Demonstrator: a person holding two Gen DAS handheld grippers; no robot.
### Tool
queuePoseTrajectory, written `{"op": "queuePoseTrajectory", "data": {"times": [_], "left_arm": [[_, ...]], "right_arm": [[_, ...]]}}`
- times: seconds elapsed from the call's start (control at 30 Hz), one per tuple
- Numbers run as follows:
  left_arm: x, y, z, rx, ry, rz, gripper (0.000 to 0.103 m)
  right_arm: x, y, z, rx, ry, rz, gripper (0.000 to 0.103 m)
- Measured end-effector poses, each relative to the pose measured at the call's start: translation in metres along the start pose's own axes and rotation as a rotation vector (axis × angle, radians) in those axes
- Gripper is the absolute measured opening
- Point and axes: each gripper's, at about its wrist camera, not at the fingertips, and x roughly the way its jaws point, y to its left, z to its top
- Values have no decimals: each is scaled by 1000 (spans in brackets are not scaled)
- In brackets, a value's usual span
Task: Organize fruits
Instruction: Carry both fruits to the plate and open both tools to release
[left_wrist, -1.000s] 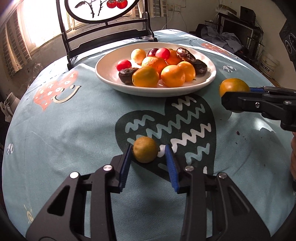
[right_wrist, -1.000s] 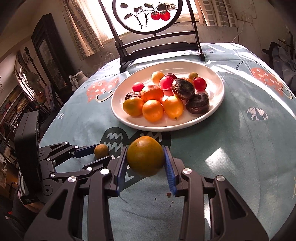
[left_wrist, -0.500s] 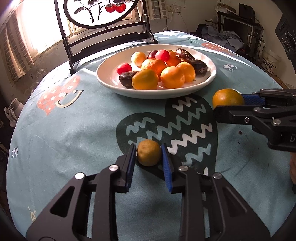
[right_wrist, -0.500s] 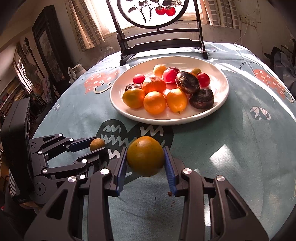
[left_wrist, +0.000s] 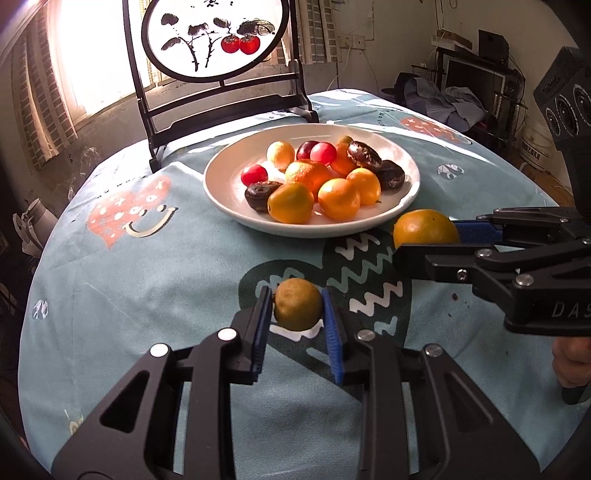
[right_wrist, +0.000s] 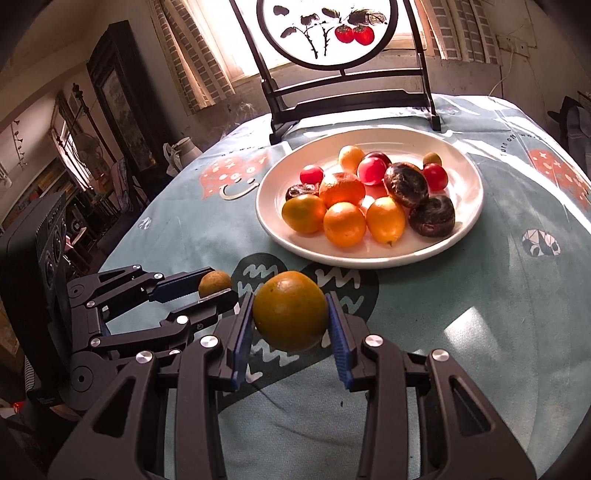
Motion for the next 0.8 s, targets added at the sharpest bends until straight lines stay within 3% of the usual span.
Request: {"op": "queuePoseTrajectory", "data": {"times": [0.2, 0.37, 0.5, 0.8], "left_arm": [[-2, 20, 57, -73, -80, 7, 28], [25, 37, 106, -144, -94, 19, 28], [64, 40, 129, -153, -50, 59, 28], [125, 49, 140, -168, 38, 93, 28]], "right_arm": [[-15, -17, 45, 4, -131, -30, 38], [-7, -46, 82, 45, -194, -72, 38], [17, -70, 101, 61, -176, -110, 38], [64, -89, 110, 33, -94, -140, 38]]}}
